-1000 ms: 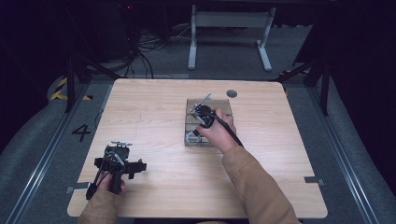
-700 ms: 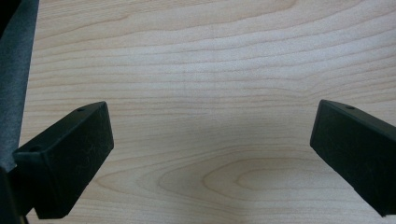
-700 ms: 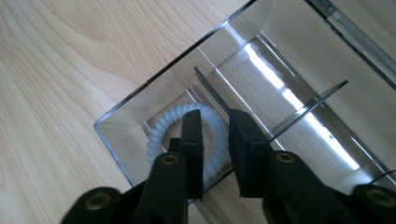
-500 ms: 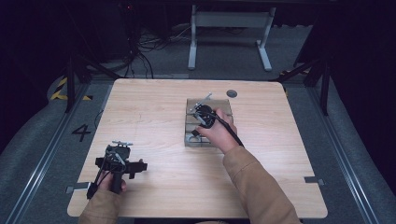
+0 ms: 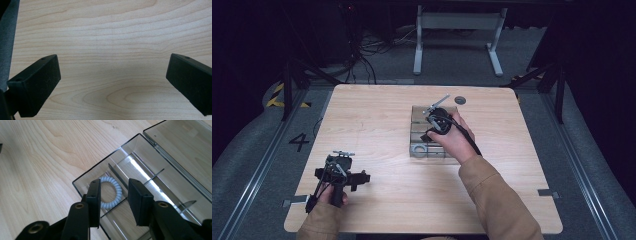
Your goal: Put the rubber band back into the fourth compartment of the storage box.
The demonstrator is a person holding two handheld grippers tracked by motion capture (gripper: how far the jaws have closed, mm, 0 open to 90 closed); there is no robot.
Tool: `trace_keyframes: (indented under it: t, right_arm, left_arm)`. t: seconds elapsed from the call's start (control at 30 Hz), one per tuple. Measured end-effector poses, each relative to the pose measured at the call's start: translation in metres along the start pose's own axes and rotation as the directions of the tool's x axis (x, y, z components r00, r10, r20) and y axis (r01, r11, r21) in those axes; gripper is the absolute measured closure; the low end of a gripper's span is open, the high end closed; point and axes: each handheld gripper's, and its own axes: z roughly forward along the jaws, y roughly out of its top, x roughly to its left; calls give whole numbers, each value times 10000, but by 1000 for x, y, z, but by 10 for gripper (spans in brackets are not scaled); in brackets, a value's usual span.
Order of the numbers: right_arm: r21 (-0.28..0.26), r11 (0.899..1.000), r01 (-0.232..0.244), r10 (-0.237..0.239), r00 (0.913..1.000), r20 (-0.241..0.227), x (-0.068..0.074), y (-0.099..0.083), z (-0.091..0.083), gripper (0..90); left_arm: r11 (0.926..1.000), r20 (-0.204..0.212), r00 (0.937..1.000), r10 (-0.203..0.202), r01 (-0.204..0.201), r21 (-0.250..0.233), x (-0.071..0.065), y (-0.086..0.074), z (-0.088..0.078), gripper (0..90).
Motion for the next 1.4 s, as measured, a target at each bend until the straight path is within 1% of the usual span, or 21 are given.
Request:
trace_keyframes:
  t: [0.03, 0.17, 0.33, 0.57, 0.67, 0.7, 0.87, 0.93, 1.0, 1.07, 1.13, 1.23, 1.3, 1.37, 1.4]
  right_arm:
    - [-114, 9999, -8, 7, 10000, -29, 1, -2, -6, 631]
    - [-308, 9995, 84, -83, 10000, 33, 2, -8, -18, 615]
    - [-565, 9984, 56, -52, 10000, 71, 0, -18, -34, 599]
    - [-806, 9967, -69, 89, 9996, 253, -3, -37, -54, 576]
    - [-856, 9963, -104, 133, 9993, 336, -3, -42, -59, 569]
    - [-893, 9959, -136, 171, 9991, 382, -4, -47, -64, 561]
    - [-1137, 9933, -224, 287, 9982, 535, -6, -62, -76, 542]
    - [-1146, 9931, -232, 297, 9980, 549, -6, -64, -78, 537]
    - [-1314, 9908, -315, 403, 9971, 646, -7, -74, -85, 523]
    - [-1438, 9887, -427, 526, 9964, 664, -8, -81, -88, 513]
    - [-1464, 9879, -508, 616, 9956, 702, -10, -86, -90, 502]
    - [-1460, 9877, -559, 703, 9930, 953, -12, -96, -92, 485]
    - [-1475, 9872, -611, 762, 9921, 992, -12, -104, -94, 483]
    - [-1533, 9857, -702, 872, 9904, 1071, -14, -113, -97, 480]
    - [-1533, 9857, -702, 872, 9904, 1071, -14, -113, -97, 480]
  left_arm:
    - [10000, -7, 10000, 5, -5, 11, 0, 0, 0, 0]
    - [10000, -18, 10000, -7, 7, -31, -1, 0, 0, 0]
    - [10000, -34, 10000, -21, 21, 14, 0, 0, 0, 0]
    - [10000, -72, 10000, -2, 2, 12, -1, 1, 0, 0]
    - [10000, -28, 10000, -24, 24, 28, 0, 1, 0, 0]
    - [10000, -31, 10000, -28, 28, 21, 0, 1, 0, 0]
    - [10000, -84, 10000, -25, 25, 17, -1, 1, 0, 0]
    - [10000, -80, 10000, -28, 29, 15, -1, 1, 0, 0]
    - [10000, -83, 10000, -21, 21, 7, -1, 1, 0, 0]
    - [10000, -81, 10000, -17, 17, 24, -2, 1, 0, 0]
    - [10000, -91, 10000, -14, 14, 8, -2, 0, 0, 0]
    - [10000, -95, 10000, -22, 22, 1, -2, 0, 0, 0]
    - [10000, -91, 10000, -29, 29, 14, -2, 0, 0, 0]
    - [10000, -104, 9999, 52, -51, 44, -3, 0, 0, 0]
    - [10000, -104, 9999, 52, -51, 44, -3, 0, 0, 0]
